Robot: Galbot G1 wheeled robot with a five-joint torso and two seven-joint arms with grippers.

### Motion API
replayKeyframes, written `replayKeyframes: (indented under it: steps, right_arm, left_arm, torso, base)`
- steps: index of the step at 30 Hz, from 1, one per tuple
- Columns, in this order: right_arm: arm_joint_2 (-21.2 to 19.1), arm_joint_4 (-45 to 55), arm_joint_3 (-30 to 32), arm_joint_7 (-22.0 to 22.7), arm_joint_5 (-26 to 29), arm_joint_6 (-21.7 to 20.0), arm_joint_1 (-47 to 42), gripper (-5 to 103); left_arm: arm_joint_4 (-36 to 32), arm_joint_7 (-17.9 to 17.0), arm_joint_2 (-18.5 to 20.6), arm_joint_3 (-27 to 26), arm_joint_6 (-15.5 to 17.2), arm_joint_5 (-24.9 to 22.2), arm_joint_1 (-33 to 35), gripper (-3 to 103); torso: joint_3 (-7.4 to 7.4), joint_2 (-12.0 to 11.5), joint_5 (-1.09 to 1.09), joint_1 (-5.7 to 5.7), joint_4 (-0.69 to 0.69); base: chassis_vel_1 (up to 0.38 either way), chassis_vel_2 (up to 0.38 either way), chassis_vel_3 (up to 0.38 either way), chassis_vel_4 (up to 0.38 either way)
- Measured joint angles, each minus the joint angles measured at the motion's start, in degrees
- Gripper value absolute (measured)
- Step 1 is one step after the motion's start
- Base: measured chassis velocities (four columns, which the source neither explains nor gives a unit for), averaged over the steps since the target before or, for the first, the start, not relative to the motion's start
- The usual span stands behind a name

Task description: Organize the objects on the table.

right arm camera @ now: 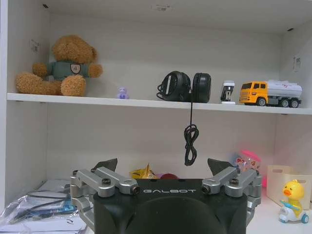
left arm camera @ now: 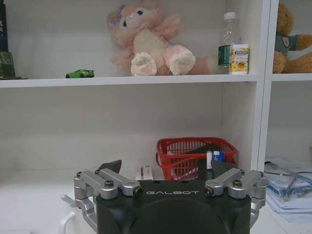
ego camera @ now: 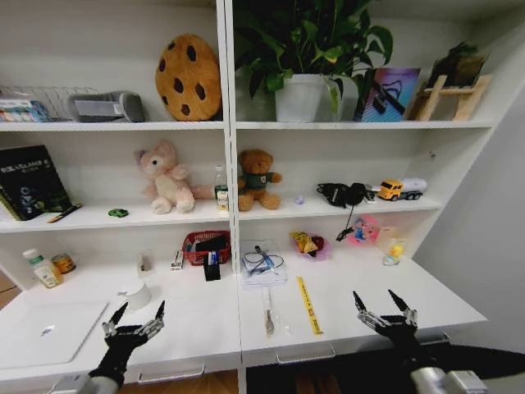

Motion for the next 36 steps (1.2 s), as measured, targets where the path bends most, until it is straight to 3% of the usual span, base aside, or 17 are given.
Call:
replayKeyframes:
  steps: [19, 36]
  right_arm:
    - [-0.23, -0.42, -0.22, 0.00, 0.10, -0.12, 0.41, 100]
    - [-0.26, -0.50, -0.28, 0.03, 0.16, -0.16, 0.48, 100]
  left_arm:
    - [-0.01, 0.01, 0.00, 0.00, 0.00, 0.00, 0.00, 100]
    - [-0.01, 0.00, 0.00, 0.00, 0.00, 0.00, 0.00, 100]
  torso:
    - [0.00, 0.00, 0.01, 0.00, -0.01]
    - [0.01, 0.00, 0.02, 0.00, 0.00]
  base:
    - [0.012, 0.010, -0.014, -0.010]
    - [0.217, 0.224, -0.215, -0.217]
